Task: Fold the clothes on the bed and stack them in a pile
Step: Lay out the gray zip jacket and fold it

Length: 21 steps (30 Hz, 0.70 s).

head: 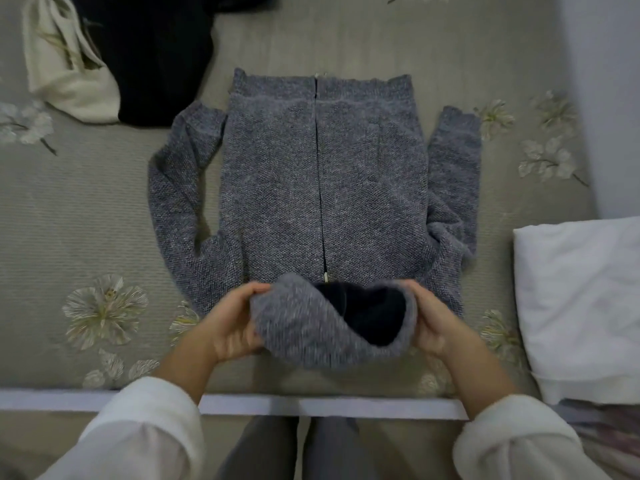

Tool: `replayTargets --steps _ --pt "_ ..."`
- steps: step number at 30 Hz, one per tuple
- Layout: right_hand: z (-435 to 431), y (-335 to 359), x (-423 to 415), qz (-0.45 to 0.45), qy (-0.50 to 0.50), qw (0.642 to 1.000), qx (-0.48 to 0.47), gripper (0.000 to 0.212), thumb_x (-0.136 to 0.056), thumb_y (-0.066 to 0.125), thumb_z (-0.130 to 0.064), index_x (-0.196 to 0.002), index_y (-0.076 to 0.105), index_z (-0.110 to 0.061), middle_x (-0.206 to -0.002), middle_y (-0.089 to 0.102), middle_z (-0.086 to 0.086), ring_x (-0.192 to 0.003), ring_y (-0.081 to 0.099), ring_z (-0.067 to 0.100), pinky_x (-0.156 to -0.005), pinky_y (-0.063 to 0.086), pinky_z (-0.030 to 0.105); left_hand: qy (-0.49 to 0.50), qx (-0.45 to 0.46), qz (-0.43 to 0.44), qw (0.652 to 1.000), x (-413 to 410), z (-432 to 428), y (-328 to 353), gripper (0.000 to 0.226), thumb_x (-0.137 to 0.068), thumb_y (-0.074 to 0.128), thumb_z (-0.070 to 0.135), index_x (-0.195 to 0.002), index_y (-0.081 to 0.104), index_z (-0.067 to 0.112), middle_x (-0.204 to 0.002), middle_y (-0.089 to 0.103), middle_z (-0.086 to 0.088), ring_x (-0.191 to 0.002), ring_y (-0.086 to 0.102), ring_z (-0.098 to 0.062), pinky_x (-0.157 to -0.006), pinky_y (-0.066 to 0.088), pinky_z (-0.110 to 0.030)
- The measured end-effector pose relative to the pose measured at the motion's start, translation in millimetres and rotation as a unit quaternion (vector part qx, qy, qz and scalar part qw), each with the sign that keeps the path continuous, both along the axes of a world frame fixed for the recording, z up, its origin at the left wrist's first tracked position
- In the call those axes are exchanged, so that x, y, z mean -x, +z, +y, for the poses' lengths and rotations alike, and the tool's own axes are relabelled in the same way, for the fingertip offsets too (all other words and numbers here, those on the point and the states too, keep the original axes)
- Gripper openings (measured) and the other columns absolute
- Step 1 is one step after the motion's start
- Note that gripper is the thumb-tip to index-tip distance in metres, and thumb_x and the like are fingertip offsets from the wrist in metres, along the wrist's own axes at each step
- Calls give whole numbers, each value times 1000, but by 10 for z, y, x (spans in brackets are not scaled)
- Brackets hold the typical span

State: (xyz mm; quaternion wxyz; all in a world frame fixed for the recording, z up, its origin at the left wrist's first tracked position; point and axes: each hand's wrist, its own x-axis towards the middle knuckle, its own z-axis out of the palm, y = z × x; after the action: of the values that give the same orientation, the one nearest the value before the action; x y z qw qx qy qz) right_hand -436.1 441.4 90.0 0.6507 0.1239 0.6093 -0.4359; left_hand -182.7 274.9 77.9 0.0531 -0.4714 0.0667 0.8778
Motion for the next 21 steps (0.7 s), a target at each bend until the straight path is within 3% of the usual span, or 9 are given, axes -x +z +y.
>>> replayTargets --steps 3,5,7,10,13,15,17,19,21 --pt "-293 -21 103 -13 -209 975 70 28 -93 51 -28 -104 62 -4 -97 71 12 -91 69 23 -76 58 35 216 54 13 975 228 -184 9 34 -84 52 32 -108 62 9 -100 70 -9 -86 70 -21 -82 55 -35" --pt "-392 -78 135 24 -228 971 65 30 -98 45 -29 -109 56 -3 -104 70 15 -94 70 25 -73 58 32 246 96 1 965 301 -232 -18 37 -91 48 35 -118 59 13 -113 69 -10 -106 65 -24 -94 50 -38" --pt "-405 -159 125 162 -111 981 -4 22 -97 48 -24 -105 60 -7 -103 69 10 -94 68 21 -77 56 33 154 173 -43 972 337 -190 -73 34 -94 45 33 -124 56 19 -127 61 -5 -119 56 -22 -101 43 -39" --pt "-252 -279 115 392 79 912 -96 11 -90 59 -17 -99 64 -12 -94 66 3 -92 63 22 -83 53 39 -69 341 -144 926 363 13 -147 33 -93 55 28 -126 56 27 -131 54 3 -115 51 -13 -98 40 -30" --pt "-15 -382 126 498 223 833 -99 34 -83 67 -19 -116 59 -15 -111 59 3 -110 54 25 -92 45 42 -262 494 -168 812 324 262 -271 63 -74 70 37 -133 52 25 -139 48 0 -122 47 -14 -97 36 -24" --pt "102 -461 147 516 366 765 -120 60 -79 71 -27 -134 47 -19 -129 51 2 -126 41 25 -103 36 49 -425 556 -191 689 314 428 -400 81 -75 68 42 -146 32 31 -152 28 1 -138 24 -23 -111 25 -38" --pt "178 -537 152 504 514 674 -167 72 -81 68 -35 -143 33 -23 -139 42 -2 -133 30 22 -105 28 50 -536 579 -214 576 336 553 -492 77 -86 60 36 -148 15 39 -151 22 5 -136 16 -25 -111 20 -52" --pt "246 -595 152 518 587 593 -188 54 -89 59 -33 -138 36 -24 -131 50 -1 -128 35 21 -102 28 48 -589 614 -228 473 353 591 -540 69 -93 48 22 -148 10 40 -142 33 5 -131 24 -24 -110 16 -58" --pt "328 -606 170 558 590 558 -171 31 -91 51 -25 -123 51 -25 -111 60 0 -118 44 21 -95 27 42 -611 638 -220 413 344 537 -559 64 -94 40 11 -147 15 37 -133 46 5 -126 34 -23 -109 15 -57"
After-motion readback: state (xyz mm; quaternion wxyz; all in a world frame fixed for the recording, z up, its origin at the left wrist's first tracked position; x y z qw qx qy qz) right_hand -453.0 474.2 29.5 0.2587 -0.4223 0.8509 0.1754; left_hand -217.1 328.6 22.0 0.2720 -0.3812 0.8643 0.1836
